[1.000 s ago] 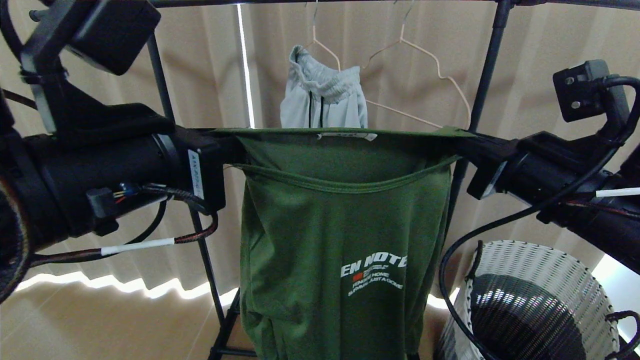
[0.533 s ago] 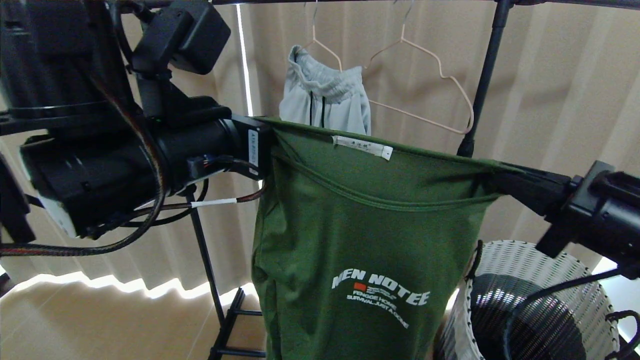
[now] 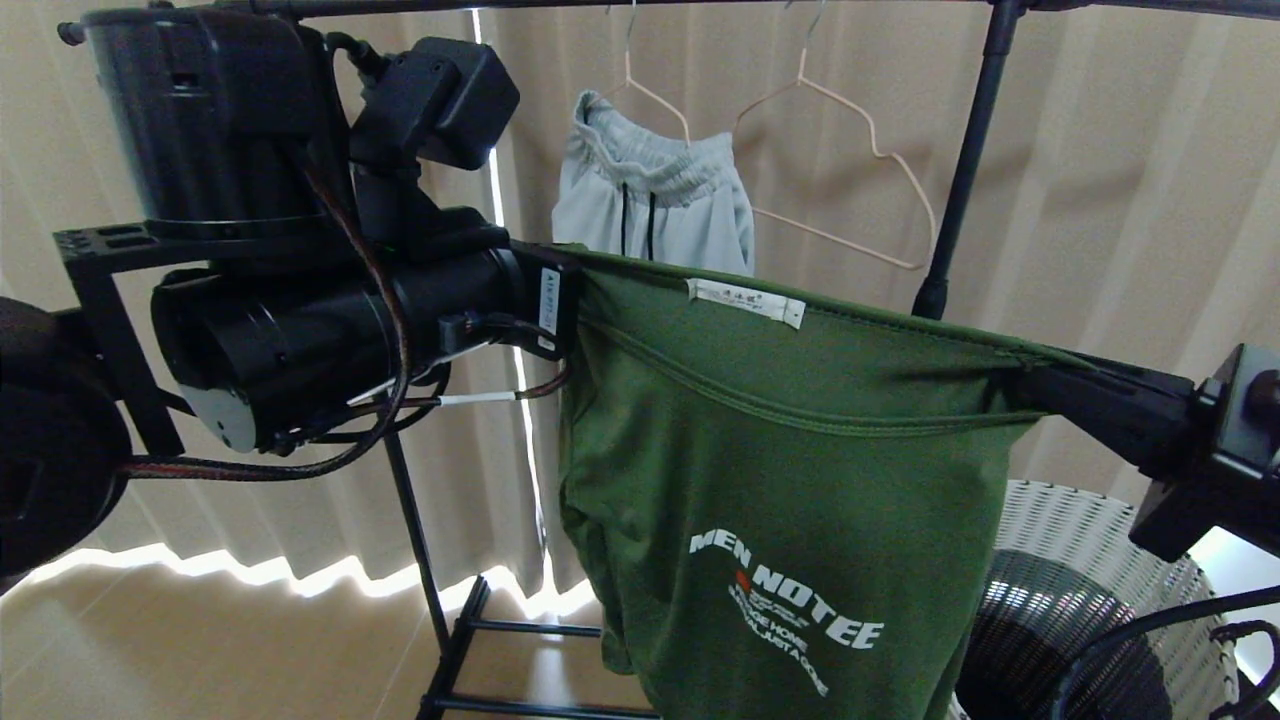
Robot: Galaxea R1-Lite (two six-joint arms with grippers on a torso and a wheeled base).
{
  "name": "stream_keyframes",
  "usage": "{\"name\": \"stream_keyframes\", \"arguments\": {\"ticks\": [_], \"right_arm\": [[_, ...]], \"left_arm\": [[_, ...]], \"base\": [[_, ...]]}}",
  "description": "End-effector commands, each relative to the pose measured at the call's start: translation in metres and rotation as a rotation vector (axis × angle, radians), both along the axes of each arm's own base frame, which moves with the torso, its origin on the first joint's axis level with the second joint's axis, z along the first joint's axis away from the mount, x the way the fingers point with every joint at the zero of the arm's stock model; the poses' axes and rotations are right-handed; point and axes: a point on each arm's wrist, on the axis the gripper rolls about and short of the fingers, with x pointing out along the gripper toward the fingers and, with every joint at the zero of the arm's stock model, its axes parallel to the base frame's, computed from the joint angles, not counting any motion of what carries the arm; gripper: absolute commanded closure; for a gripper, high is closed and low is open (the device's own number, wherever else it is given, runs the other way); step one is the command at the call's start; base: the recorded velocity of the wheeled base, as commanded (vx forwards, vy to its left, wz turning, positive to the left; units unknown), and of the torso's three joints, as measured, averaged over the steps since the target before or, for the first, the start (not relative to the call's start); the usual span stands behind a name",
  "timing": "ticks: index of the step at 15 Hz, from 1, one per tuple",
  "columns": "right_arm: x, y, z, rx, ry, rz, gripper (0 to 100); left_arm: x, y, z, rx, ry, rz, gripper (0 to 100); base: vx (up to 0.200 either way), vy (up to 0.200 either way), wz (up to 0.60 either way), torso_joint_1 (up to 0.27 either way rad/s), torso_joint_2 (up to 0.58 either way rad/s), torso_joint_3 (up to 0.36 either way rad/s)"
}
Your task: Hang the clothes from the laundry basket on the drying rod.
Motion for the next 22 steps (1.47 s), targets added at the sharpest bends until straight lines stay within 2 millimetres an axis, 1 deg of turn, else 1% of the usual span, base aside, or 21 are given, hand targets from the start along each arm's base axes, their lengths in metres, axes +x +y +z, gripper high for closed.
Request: {"name": "stream_keyframes", "arguments": {"ticks": [1,3,4,6,7,9,11,12,13,15,19,22], "right_arm": [[0.021,-0.002,-0.007,-0.025,0.039,-0.064,100],[0.033,0.002,-0.001,-0.018,0.029,-0.074,100],[0.041,0.005,0.009,-0.001,0.004,-0.08,100],[0.05,0.01,0.02,0.016,-0.023,-0.08,100],[0.055,0.012,0.026,0.025,-0.04,-0.08,100],[0.064,0.016,0.033,0.032,-0.058,-0.08,100],[0.078,0.023,0.044,0.051,-0.084,-0.075,100],[0.079,0.024,0.045,0.052,-0.085,-0.075,100],[0.088,0.029,0.041,0.063,-0.11,-0.07,100],[0.092,0.032,0.043,0.085,-0.155,-0.067,100],[0.091,0.032,0.042,0.084,-0.153,-0.064,100],[0.087,0.039,0.037,0.081,-0.141,-0.035,100]], "left_arm": [[0.001,0.007,0.0,0.003,-0.001,0.017,100],[-0.006,0.012,0.006,-0.007,-0.011,0.017,100],[-0.01,0.015,0.006,-0.007,-0.013,0.014,100],[-0.015,0.019,0.007,0.009,0.003,0.012,100],[-0.022,0.022,0.01,0.014,0.019,-0.029,100],[-0.034,0.03,0.015,0.028,0.057,-0.111,100],[-0.049,0.041,0.018,0.052,0.098,-0.186,100],[-0.049,0.042,0.017,0.054,0.099,-0.185,100],[-0.052,0.043,0.017,0.066,0.095,-0.202,100],[-0.053,0.043,0.014,0.072,0.1,-0.204,100],[-0.056,0.045,0.012,0.086,0.1,-0.206,100],[-0.057,0.042,0.004,0.095,0.122,-0.221,100]], "base": [[0.0,0.0,0.0,0.0,0.0,0.0],[0.0,0.0,0.0,0.0,0.0,0.0],[0.0,0.0,0.0,0.0,0.0,0.0],[0.0,0.0,0.0,0.0,0.0,0.0],[0.0,0.0,0.0,0.0,0.0,0.0],[0.0,0.0,0.0,0.0,0.0,0.0],[0.0,0.0,0.0,0.0,0.0,0.0],[0.0,0.0,0.0,0.0,0.0,0.0],[0.0,0.0,0.0,0.0,0.0,0.0],[0.0,0.0,0.0,0.0,0.0,0.0],[0.0,0.0,0.0,0.0,0.0,0.0],[0.0,0.0,0.0,0.0,0.0,0.0]]}}
